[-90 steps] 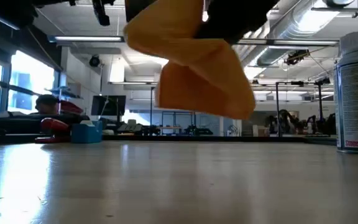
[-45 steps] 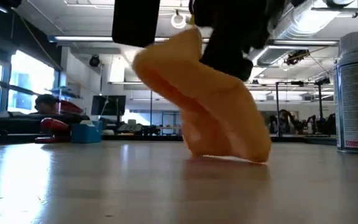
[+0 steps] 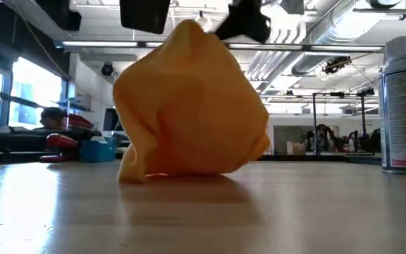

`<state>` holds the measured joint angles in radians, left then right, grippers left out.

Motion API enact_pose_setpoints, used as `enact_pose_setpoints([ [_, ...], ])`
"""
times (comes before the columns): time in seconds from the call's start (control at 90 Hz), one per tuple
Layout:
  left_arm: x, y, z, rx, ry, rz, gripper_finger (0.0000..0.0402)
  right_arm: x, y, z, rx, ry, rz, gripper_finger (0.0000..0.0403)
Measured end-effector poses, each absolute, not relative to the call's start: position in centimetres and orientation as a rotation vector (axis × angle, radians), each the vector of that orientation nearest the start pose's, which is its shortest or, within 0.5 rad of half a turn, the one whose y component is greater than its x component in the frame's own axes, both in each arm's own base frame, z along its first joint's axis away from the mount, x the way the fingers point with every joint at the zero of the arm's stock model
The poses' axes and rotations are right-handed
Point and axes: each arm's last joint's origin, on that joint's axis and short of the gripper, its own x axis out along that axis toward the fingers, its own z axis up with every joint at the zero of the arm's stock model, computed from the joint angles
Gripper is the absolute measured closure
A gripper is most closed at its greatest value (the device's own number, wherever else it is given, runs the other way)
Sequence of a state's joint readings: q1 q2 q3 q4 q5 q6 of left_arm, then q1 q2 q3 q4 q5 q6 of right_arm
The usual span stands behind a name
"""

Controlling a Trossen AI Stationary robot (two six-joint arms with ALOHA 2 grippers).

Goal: Apply microfiber cloth
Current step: Wipe the front and back of the black cellphone using the yellow microfiber cloth

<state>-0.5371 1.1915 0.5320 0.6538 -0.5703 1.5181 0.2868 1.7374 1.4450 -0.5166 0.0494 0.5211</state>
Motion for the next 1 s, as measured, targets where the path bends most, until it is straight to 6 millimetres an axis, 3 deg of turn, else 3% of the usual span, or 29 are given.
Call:
enact_pose_setpoints([
  [0.111, 21.7, -11.1, 23.9, 1.736, 0.152, 0.034, 0.0376, 36.9, 11.1, 30.0, 0.28, 0.758, -0.045, 0.0141],
  [0.211, 21.4, -11.3, 23.7, 1.849, 0.206, 0.045, 0.0376, 37.0, 11.3, 31.0, 0.326, 0.727, -0.072, 0.0146],
  [0.433, 21.5, -12.6, 22.4, 2.003, 0.192, -0.043, 0.0376, 37.5, 9.8, 31.1, 0.501, 0.703, -0.158, 0.0149],
  [0.589, 22.5, -13.6, 21.1, 2.099, 0.262, -0.053, 0.0376, 38.1, 9.5, 30.6, 0.633, 0.689, -0.043, 0.0149],
  [0.778, 23.5, -15.0, 21.6, 2.063, 0.228, 0.005, 0.0376, 38.3, 9.6, 30.1, 0.641, 0.682, 0.011, 0.0149],
  [1.0, 23.0, -16.4, 22.6, 2.006, 0.136, 0.016, 0.0376, 38.3, 9.4, 30.3, 0.59, 0.67, 0.024, 0.0149],
])
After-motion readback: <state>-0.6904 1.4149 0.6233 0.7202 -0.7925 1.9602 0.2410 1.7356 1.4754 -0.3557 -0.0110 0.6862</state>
